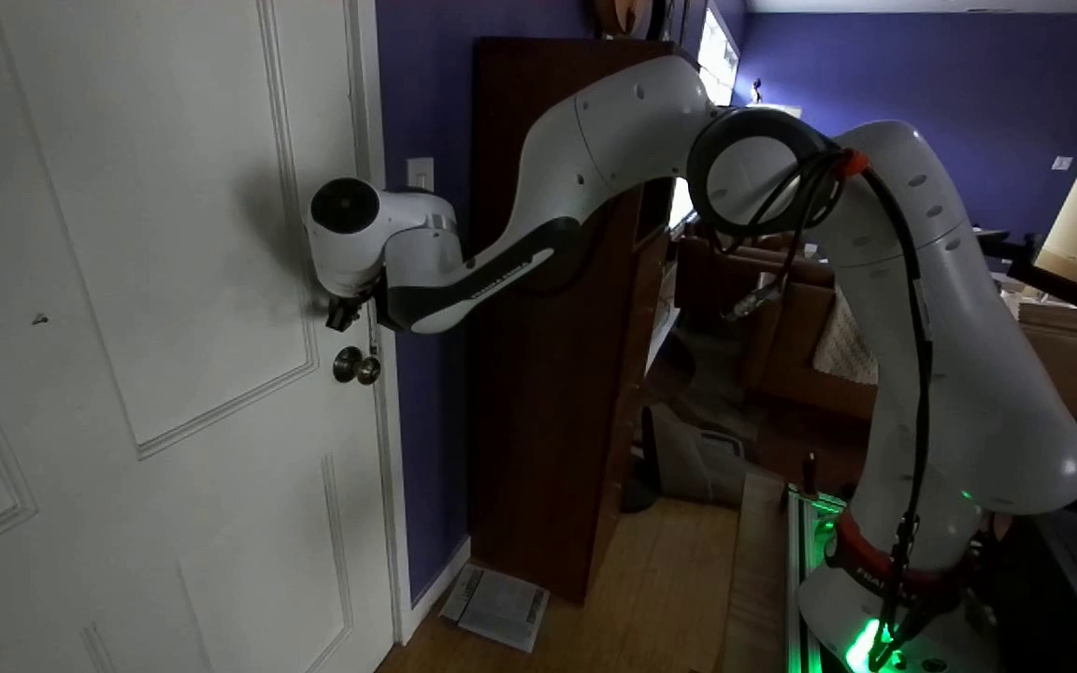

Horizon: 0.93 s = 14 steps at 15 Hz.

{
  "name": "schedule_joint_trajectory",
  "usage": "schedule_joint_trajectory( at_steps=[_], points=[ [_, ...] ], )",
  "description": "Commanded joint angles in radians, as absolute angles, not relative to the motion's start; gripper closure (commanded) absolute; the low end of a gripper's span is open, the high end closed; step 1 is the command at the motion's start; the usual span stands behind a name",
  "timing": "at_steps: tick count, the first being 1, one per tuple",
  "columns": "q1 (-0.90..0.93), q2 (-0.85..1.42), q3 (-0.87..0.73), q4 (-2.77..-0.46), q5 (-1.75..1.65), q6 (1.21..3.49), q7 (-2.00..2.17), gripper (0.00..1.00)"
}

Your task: Turn the upper knob on the door

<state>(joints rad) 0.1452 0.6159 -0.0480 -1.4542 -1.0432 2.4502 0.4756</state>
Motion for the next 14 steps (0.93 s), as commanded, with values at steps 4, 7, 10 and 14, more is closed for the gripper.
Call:
schedule_joint_trajectory(
  at_steps=[4,7,10,14],
  points=[
    [0.115,0.619,-0.029,-1.436,-0.867,2.443,0.429,0.97],
    [0.063,0.607,0.001,-1.444,-0.664,2.474,0.346,0.97],
    [0.014,0.592,0.015,-1.457,-0.431,2.505,0.219,0.97],
    [-0.069,0.582,0.074,-1.465,-0.116,2.514,0.028,0.97]
  ],
)
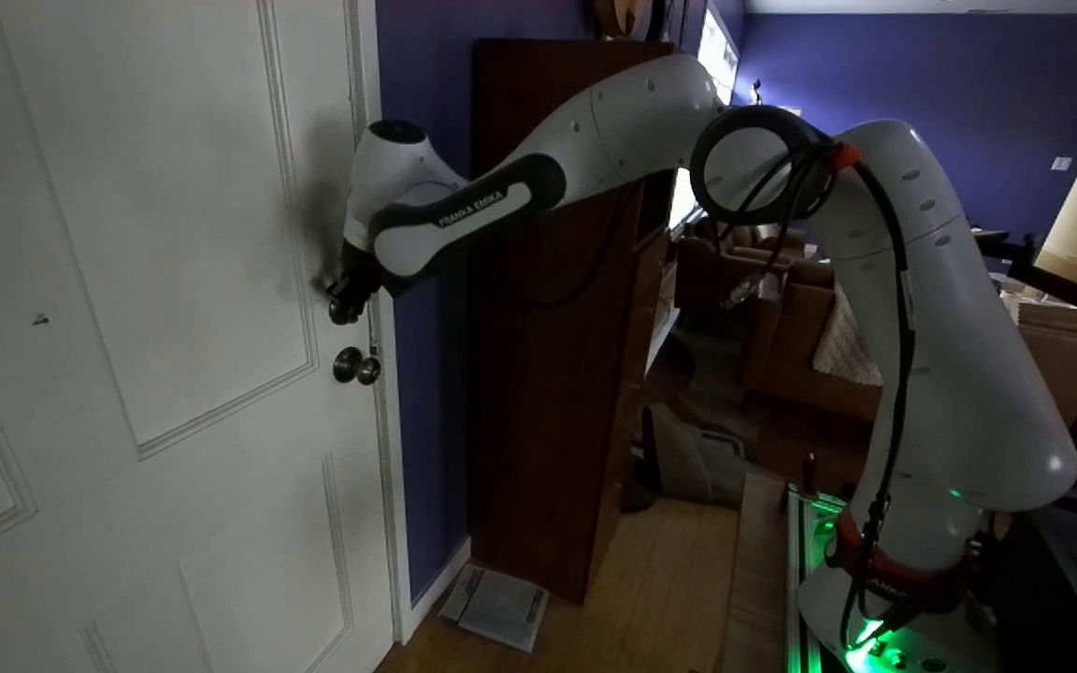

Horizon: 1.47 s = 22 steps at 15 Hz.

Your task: Turn the upper knob on the door

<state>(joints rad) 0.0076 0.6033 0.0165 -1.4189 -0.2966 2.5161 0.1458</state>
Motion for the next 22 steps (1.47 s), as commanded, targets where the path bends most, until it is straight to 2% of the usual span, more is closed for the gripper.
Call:
schedule_joint_trajectory(
  at_steps=[1,9,13,18,19,20,21,22],
  points=[
    [-0.097,0.582,0.098,-1.464,-0.035,2.511,-0.023,0.97],
    [-0.278,0.604,0.236,-1.441,0.427,2.384,-0.28,0.97],
    [-0.322,0.607,0.224,-1.44,0.564,2.25,-0.328,0.97],
    [-0.284,0.564,0.167,-1.479,0.55,2.24,-0.312,0.95],
    [-0.268,0.539,0.161,-1.501,0.532,2.242,-0.312,0.71],
    [-0.256,0.521,0.158,-1.516,0.519,2.247,-0.309,0.66],
    [-0.226,0.498,0.139,-1.535,0.48,2.268,-0.283,0.66],
    [-0.193,0.481,0.12,-1.548,0.435,2.298,-0.261,0.59]
  ],
)
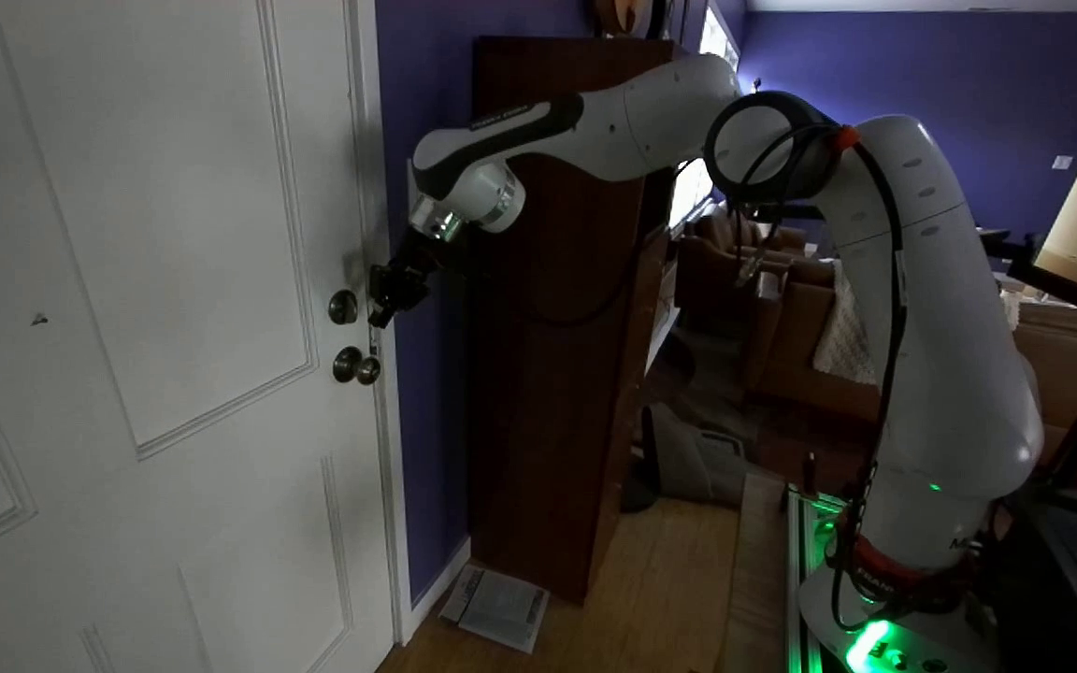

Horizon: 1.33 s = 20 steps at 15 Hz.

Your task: Turn the upper knob on the door

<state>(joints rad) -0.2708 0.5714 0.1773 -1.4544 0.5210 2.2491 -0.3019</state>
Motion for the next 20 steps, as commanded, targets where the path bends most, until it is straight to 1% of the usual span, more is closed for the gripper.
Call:
schedule_joint_trajectory(
  at_steps=[1,3,4,5,6,7,8,9,15,20],
  points=[
    [-0.166,0.464,0.104,-1.557,0.39,2.313,-0.245,0.52],
    [-0.108,0.449,0.064,-1.565,0.289,2.378,-0.182,0.37],
    [-0.085,0.443,0.049,-1.567,0.241,2.393,-0.155,0.6],
    [-0.058,0.442,0.03,-1.566,0.188,2.416,-0.117,0.75],
    [-0.035,0.439,0.015,-1.568,0.138,2.435,-0.087,0.75],
    [-0.018,0.439,0.004,-1.57,0.098,2.457,-0.065,0.81],
    [-0.005,0.441,-0.003,-1.566,0.065,2.47,-0.047,0.92],
    [0.01,0.447,-0.014,-1.564,0.028,2.49,-0.025,0.99],
    [0.06,0.482,-0.06,-1.548,-0.106,2.544,0.088,1.0],
    [0.049,0.507,-0.05,-1.553,-0.09,2.612,0.098,1.0]
  ],
)
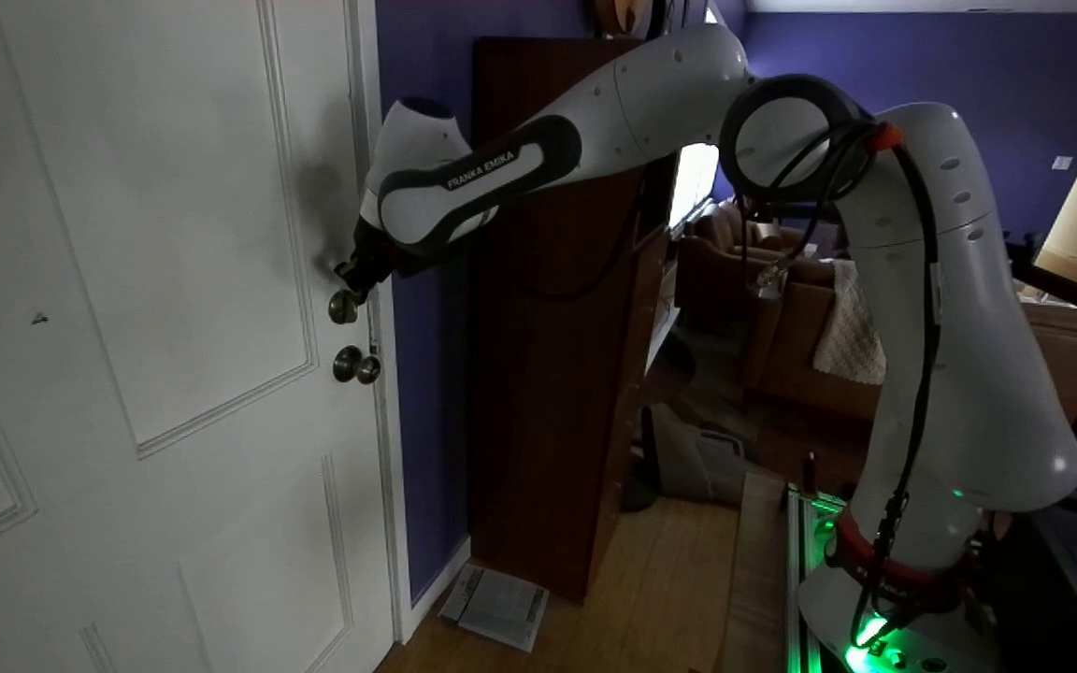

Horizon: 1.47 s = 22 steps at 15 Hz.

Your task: Turn the upper knob on the door

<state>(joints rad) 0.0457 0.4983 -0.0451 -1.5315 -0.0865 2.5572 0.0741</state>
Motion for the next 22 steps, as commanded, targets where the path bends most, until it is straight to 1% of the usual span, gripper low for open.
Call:
schedule_joint_trajectory(
  at_steps=[1,9,13,17,22],
  points=[
    [0.043,0.51,-0.043,-1.556,-0.08,2.632,0.092,1.0],
    [0.031,0.54,-0.035,-1.562,-0.049,2.723,0.088,1.0],
    [0.061,0.553,-0.091,-1.568,-0.087,2.769,0.157,1.0],
    [0.072,0.541,-0.12,-1.579,-0.095,2.76,0.199,1.0],
    [0.042,0.466,-0.053,-1.629,-0.051,2.714,0.123,1.0]
  ],
)
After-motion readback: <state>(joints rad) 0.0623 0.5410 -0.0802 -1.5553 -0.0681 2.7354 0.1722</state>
